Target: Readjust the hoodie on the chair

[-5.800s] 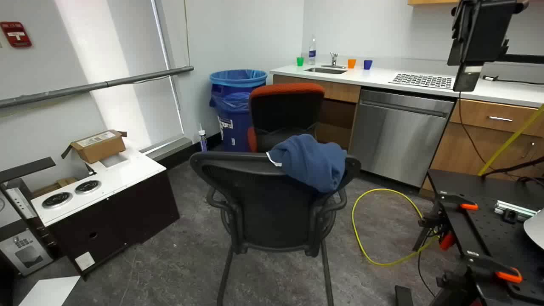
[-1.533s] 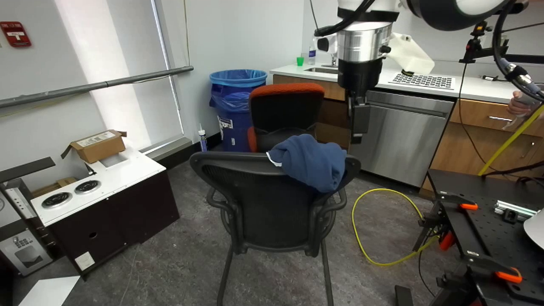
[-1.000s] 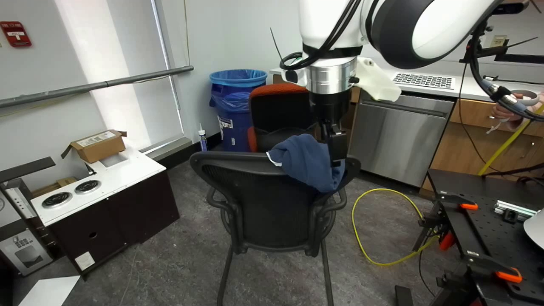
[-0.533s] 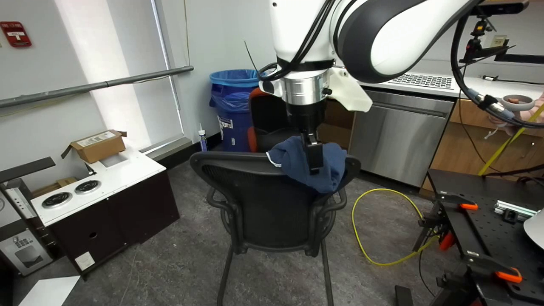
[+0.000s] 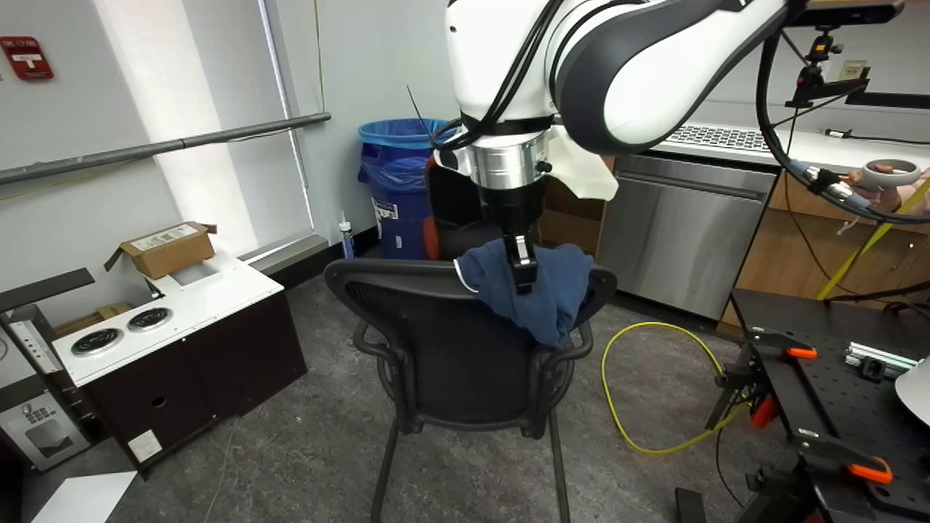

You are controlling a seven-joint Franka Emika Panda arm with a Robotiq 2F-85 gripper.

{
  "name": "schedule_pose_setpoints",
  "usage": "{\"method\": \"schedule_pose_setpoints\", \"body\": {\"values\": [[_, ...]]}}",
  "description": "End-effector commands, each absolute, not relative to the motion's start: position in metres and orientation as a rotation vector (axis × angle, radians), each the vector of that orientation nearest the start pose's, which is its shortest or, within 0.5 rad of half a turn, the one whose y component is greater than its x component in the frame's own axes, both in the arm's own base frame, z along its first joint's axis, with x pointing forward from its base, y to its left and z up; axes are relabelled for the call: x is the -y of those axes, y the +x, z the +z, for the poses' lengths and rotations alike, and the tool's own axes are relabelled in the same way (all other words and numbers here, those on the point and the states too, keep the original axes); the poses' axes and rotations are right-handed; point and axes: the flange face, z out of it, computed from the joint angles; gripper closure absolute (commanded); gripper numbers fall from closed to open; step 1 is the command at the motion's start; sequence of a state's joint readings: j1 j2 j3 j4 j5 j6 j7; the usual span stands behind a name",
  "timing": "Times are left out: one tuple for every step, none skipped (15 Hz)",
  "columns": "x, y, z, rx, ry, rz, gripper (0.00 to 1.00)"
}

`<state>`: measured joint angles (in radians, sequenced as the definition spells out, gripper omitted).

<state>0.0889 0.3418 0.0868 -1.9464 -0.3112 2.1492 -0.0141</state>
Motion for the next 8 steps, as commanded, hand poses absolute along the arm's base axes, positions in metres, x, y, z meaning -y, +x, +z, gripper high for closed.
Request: {"method": "schedule_pose_setpoints", "body": {"values": [[-0.0847, 0.5999, 0.2993, 0.615, -3.307, 0.172, 0.96], [-0.0834, 0.5994, 0.2997, 0.613, -3.307, 0.176, 0.99], [-0.0822, 0.5987, 0.3003, 0.61, -3.309, 0.181, 1.0], [-0.081, 0.5981, 0.3006, 0.609, -3.31, 0.187, 0.68], [-0.0801, 0.5976, 0.3004, 0.607, -3.31, 0.185, 0.71], [-0.0803, 0.5972, 0.2998, 0.608, -3.323, 0.162, 0.7], [-0.0832, 0.596, 0.2975, 0.612, -3.349, 0.111, 0.63], [-0.0858, 0.593, 0.2954, 0.614, -3.345, 0.098, 0.56]]}}
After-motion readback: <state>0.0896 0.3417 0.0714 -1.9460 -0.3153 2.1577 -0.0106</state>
